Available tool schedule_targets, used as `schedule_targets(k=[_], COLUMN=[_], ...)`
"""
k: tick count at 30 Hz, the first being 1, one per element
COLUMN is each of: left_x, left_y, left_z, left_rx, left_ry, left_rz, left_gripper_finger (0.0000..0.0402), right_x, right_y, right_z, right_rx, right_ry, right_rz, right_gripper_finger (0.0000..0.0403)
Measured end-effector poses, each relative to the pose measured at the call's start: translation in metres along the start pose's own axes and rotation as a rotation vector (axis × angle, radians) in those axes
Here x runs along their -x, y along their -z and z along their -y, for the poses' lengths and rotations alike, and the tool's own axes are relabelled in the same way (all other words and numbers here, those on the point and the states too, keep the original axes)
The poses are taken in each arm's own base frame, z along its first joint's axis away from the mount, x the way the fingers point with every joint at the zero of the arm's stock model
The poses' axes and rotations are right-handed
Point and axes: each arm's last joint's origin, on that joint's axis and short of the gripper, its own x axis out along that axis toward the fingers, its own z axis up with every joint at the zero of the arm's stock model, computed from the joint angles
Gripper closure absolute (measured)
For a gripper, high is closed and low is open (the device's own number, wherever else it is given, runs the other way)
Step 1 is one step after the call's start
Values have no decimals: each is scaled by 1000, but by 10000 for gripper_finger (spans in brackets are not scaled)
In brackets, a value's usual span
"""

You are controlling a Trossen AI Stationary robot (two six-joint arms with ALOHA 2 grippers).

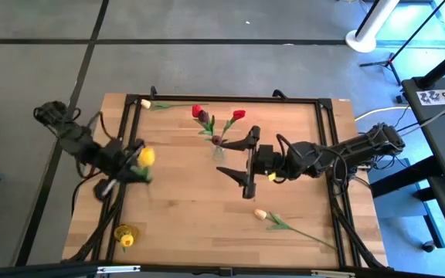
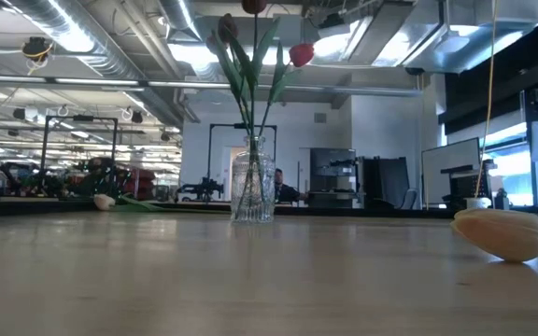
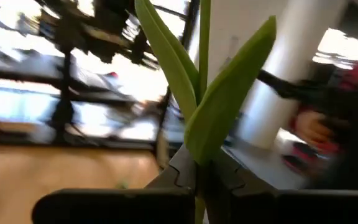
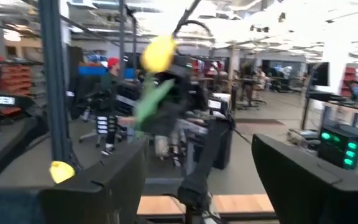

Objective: Sort flowers into vase by color
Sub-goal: Put the yellow flower into the yellow vase

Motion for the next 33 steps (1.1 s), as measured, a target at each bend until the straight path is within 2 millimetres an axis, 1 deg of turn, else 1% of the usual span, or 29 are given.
schedule_targets(k=[7,10,12,15,21,26,29,33], left_x=[10,16,25,37,48,51,52,54], left_y=[29,34,36,43,42,45,56,79], left_z=[31,42,45,43,44,49,53,56], left_rx=[74,57,32,-16,-52,-48,-41,-21], left_ry=[191,247,268,241,248,242,280,342], left_rz=[-260,-292,-314,-373,-356,-313,-260,-229], left_gripper_finger=[399,399,400,400,400,400,400,400], right_x=[2,2,2,2,2,2,2,2], right_y=[4,4,4,5,6,6,6,7], right_z=[-2,-2,-1,0,0,0,0,1], right_rx=[16,-2,-41,-91,-167,-189,-190,-209], right_ry=[89,99,121,143,151,168,184,199], right_rz=[-49,-48,-49,-56,-56,-59,-59,-57], right_gripper_finger=[118,118,118,118,118,118,118,118])
